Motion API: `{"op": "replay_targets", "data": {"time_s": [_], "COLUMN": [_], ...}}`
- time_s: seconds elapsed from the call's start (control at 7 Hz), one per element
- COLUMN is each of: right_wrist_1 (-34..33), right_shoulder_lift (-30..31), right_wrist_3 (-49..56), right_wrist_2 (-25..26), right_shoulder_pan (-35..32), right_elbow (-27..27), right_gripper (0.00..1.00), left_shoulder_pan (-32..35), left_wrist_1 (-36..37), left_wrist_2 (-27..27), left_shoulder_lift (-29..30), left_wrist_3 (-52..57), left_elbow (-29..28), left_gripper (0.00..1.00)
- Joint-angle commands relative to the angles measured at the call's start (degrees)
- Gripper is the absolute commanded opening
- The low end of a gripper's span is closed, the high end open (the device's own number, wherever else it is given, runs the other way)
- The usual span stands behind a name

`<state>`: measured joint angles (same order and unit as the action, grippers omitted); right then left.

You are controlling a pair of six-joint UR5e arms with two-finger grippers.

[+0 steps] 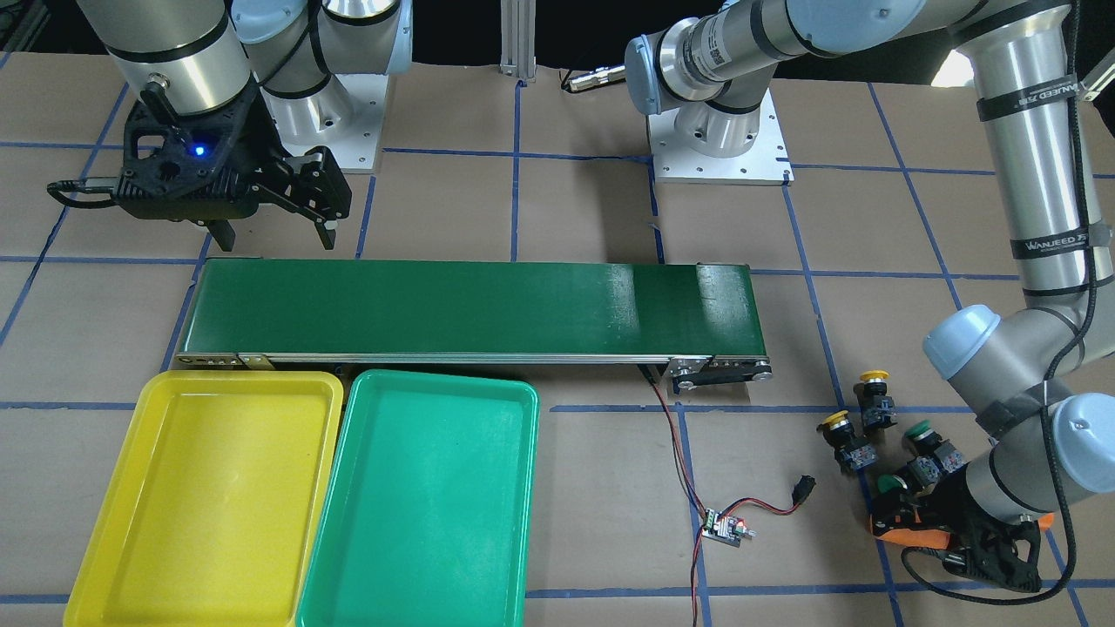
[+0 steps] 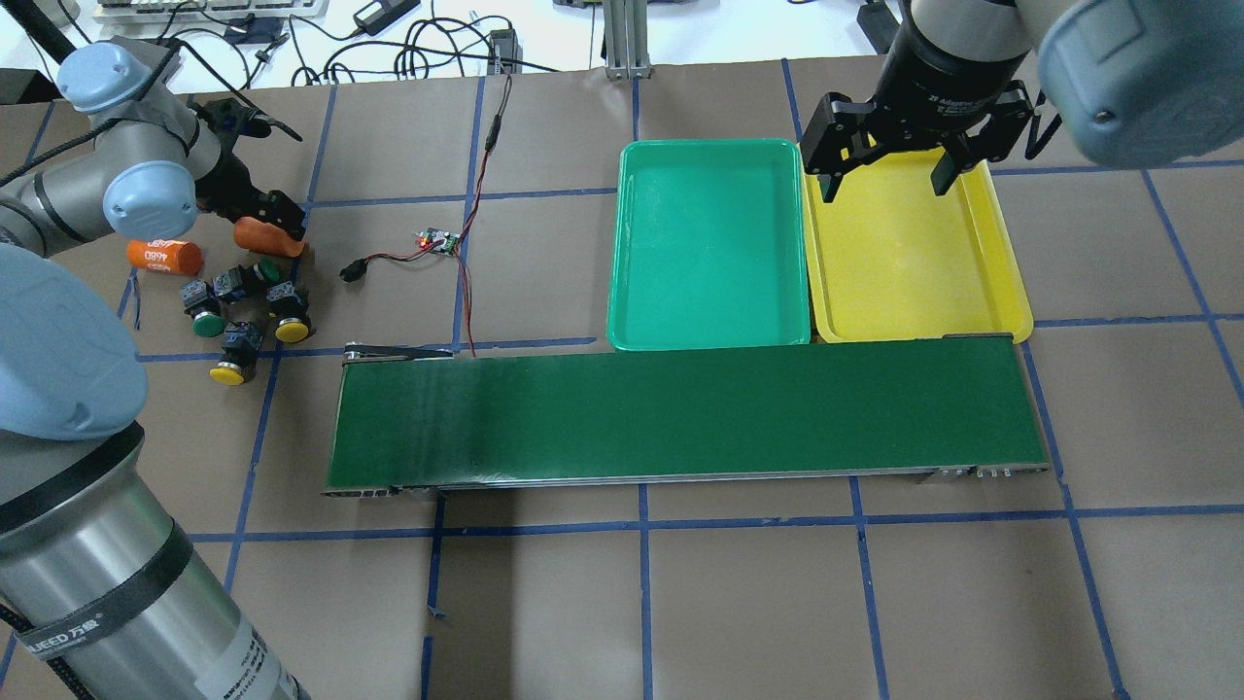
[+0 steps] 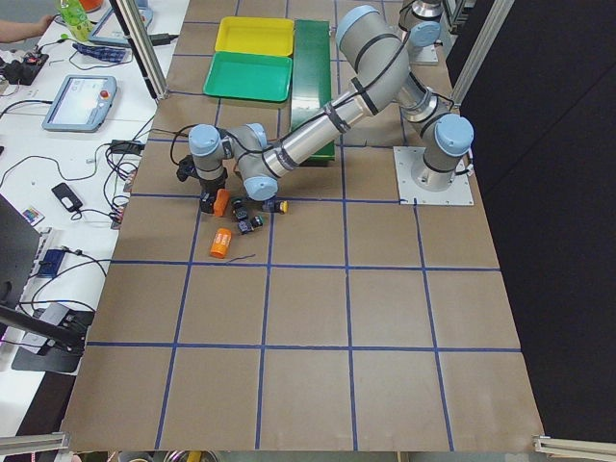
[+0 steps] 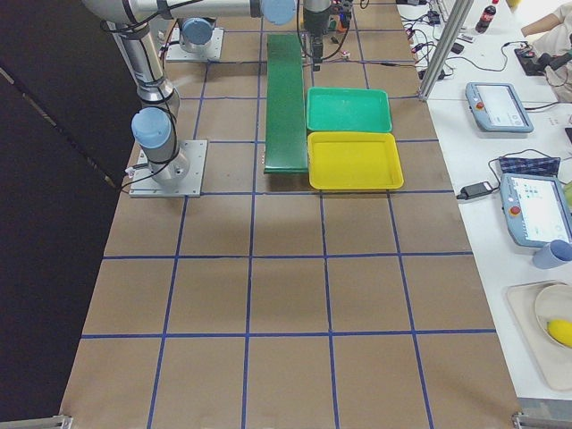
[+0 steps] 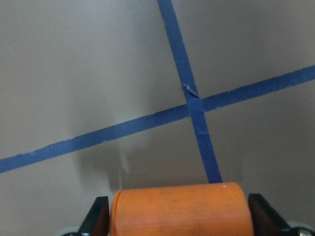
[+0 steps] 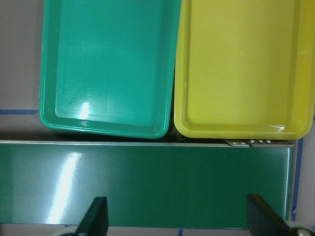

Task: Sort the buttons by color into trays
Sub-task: 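Carry the orange cylinder with the left gripper to the conveyor's near end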

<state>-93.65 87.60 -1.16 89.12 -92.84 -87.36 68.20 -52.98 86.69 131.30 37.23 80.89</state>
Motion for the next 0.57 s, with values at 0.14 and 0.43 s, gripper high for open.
{"op": "replay_targets", "data": {"time_s": [0.14,0.43], "right_wrist_1": [0.05,-0.04], "right_shoulder_lift": [0.11,0.11], "right_wrist_3": [-0.07,-0.07], "right_wrist_2": [0.0,0.0], "right_shoulder_pan": [-0.06,-0.14], "right_elbow": [0.35,0.35], "right_gripper": [1.0,1.0], "left_shoulder_pan": [0.87,4.98], "left_wrist_1": [-3.5,-13.42], "left_wrist_2": [0.32,0.58], "left_shoulder_lift": [-3.58,-9.72], "left_wrist_3": [-1.19,-12.67], "left_elbow": [-1.34,-2.85], "left_gripper": [0.0,0.0]}}
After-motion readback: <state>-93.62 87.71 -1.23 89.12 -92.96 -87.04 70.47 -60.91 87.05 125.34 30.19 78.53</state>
